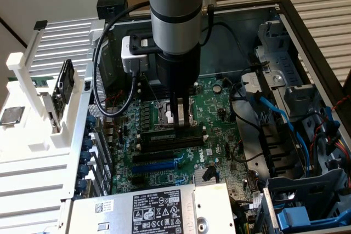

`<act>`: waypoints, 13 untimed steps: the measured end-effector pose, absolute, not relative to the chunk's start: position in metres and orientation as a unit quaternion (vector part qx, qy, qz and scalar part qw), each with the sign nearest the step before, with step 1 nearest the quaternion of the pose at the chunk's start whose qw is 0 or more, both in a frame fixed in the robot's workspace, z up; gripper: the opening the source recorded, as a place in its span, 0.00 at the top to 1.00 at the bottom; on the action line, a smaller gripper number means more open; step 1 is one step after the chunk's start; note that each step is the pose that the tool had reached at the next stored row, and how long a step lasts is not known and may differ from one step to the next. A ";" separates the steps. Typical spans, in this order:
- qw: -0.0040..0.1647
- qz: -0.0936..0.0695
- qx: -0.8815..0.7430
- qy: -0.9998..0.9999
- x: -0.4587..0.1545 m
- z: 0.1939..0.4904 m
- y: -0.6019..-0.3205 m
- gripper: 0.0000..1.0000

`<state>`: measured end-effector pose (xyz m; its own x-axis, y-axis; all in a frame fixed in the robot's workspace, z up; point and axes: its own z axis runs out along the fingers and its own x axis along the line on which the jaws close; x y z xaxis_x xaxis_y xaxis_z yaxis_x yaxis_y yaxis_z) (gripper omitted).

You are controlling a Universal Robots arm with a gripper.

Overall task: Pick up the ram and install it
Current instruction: 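Insert the ram into the slot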

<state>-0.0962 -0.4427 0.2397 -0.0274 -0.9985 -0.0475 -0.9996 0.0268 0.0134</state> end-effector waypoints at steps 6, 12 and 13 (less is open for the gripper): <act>0.012 0.021 -0.698 0.715 -0.096 0.239 -0.443 0.88; 0.011 0.021 -0.698 0.715 -0.096 0.239 -0.443 0.88; 0.012 0.021 -0.698 0.715 -0.096 0.239 -0.443 0.88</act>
<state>-0.0962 -0.4428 0.2388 -0.0240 -0.9987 -0.0451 -0.9996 0.0235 0.0133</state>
